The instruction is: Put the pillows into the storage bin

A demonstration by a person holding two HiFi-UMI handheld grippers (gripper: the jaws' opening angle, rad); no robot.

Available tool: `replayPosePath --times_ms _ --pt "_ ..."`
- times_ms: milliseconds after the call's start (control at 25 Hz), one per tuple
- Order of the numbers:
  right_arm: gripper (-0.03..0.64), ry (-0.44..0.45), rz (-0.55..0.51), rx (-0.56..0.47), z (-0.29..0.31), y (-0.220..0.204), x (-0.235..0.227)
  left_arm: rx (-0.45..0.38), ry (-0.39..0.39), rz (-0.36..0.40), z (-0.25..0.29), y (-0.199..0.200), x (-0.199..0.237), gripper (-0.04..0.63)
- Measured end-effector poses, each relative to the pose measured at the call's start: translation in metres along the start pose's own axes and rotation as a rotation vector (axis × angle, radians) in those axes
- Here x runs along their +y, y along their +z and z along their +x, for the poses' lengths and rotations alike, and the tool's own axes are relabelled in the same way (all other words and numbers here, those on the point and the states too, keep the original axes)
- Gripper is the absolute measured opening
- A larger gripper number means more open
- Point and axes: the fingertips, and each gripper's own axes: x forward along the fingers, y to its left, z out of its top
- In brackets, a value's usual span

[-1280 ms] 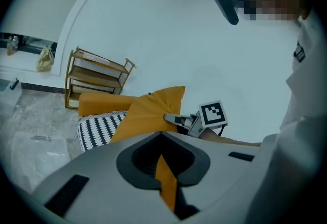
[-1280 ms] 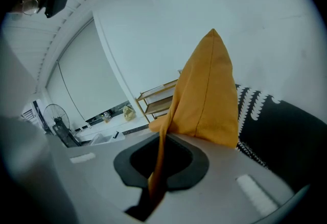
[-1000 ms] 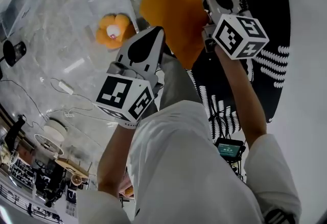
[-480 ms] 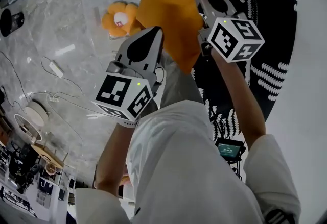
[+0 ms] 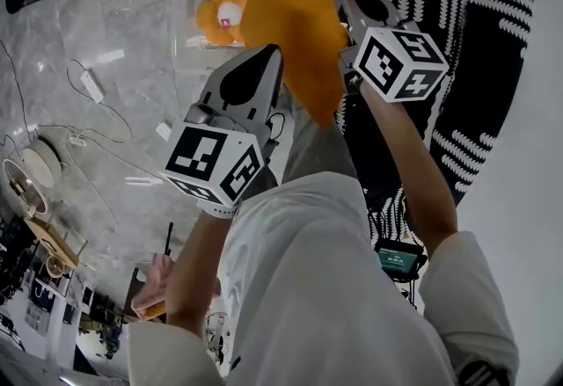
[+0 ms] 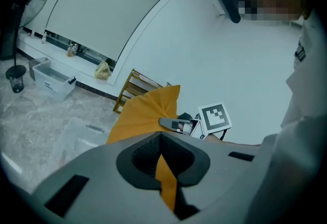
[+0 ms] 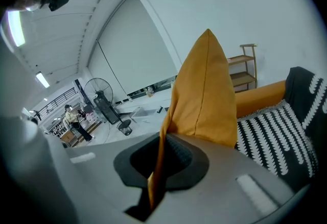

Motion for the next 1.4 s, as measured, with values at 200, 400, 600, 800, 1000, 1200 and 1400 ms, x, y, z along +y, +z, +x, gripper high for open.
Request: replayPosePath --times_ms 200,400,600,800,1000,1200,1400 --pt "0.017 0.035 0.0 0.047 0.028 -0.022 0.03 -0.025 0.041 -0.029 -0.025 -0.004 0.029 0.008" --pt "0.017 0.052 -0.003 0.103 0.055 -0.042 0.064 -0.049 0.074 -0.074 -0.053 0.0 0.059 0.008" --pt "0.017 0.064 -0.011 0.163 0.083 -0.064 0.09 -0.061 0.097 -0.113 -0.074 0.001 0.083 0.008" --pt "0.017 0.067 -0.02 0.207 0.112 -0.09 0.113 -0.079 0.125 -0.151 -0.096 0.0 0.114 0.008" --pt "0.017 0.071 -0.028 0.238 0.139 -0.131 0.141 -0.095 0.151 -0.18 -0.128 -0.019 0.151 0.008" --pt "0.017 0.061 -0.038 0.289 0.175 -0.159 0.155 -0.106 0.175 -0.214 -0.149 -0.022 0.181 0.008" --pt "0.017 0.05 -0.074 0.358 0.211 -0.196 0.162 -0.115 0.202 -0.246 -0.169 -0.027 0.212 0.008"
